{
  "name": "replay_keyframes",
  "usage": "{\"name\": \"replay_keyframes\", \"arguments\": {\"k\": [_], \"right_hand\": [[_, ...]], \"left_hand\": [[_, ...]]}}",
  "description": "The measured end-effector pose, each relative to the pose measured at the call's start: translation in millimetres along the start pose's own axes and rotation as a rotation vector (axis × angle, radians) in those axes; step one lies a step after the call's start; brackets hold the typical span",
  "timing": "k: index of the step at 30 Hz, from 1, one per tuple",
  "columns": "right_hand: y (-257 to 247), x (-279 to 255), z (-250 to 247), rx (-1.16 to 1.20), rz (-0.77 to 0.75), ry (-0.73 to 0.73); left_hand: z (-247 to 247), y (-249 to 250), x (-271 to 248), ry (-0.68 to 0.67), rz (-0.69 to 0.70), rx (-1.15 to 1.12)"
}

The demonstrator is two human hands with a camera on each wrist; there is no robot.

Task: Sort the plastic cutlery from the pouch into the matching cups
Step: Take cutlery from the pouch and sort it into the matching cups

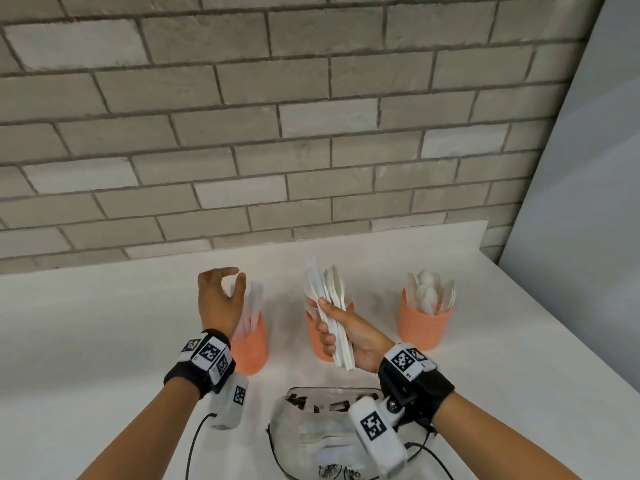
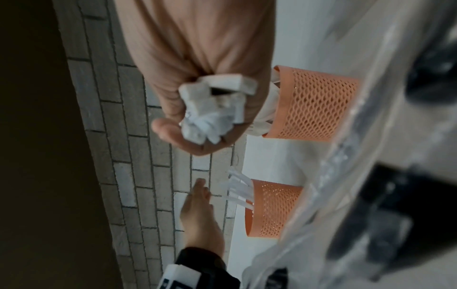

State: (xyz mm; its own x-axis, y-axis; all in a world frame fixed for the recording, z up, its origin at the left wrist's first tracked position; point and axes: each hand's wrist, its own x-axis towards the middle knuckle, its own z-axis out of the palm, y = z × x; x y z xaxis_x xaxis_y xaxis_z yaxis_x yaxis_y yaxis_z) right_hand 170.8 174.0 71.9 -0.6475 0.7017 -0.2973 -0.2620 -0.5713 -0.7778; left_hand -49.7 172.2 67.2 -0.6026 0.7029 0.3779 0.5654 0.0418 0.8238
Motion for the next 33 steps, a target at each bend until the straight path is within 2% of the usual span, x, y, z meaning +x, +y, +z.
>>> {"name": "replay_keyframes", "arguments": {"k": [2, 4, 9, 12, 18, 27, 33], "right_hand": [[2.1, 2.2, -1.2, -0.012, -0.005, -0.006], [3.1, 2.9, -1.5, -0.023, -0.019, -0.009], [4.8, 2.0, -2.6, -0.037, -0.055, -0.014], [7.6, 1.7, -3.9, -0.016, -0.05, -0.038], [5.8, -5.8, -5.9, -0.059, -0.042, -0.071], [6.7, -18.5, -5.9, -0.179, -0.128, 0.064], [1.5, -32.0, -4.4, -0.159, -0.126, 0.034]], "left_hand": [[-0.6, 16.7, -2.8, 0.058, 0.086, -0.034], [2.0, 34.9, -7.9, 0.011, 0.069, -0.162], [16.2, 72.0, -26.7, -0.434, -0.19, -0.316], [23.4, 86.0, -34.5, -0.546, -0.247, -0.397], [26.6, 98.0, -36.1, -0.523, -0.393, -0.51], [29.7, 104.8, -36.9, -0.472, -0.303, -0.365], [28.3, 110.7, -41.8, -0.5, -0.283, -0.336]]}}
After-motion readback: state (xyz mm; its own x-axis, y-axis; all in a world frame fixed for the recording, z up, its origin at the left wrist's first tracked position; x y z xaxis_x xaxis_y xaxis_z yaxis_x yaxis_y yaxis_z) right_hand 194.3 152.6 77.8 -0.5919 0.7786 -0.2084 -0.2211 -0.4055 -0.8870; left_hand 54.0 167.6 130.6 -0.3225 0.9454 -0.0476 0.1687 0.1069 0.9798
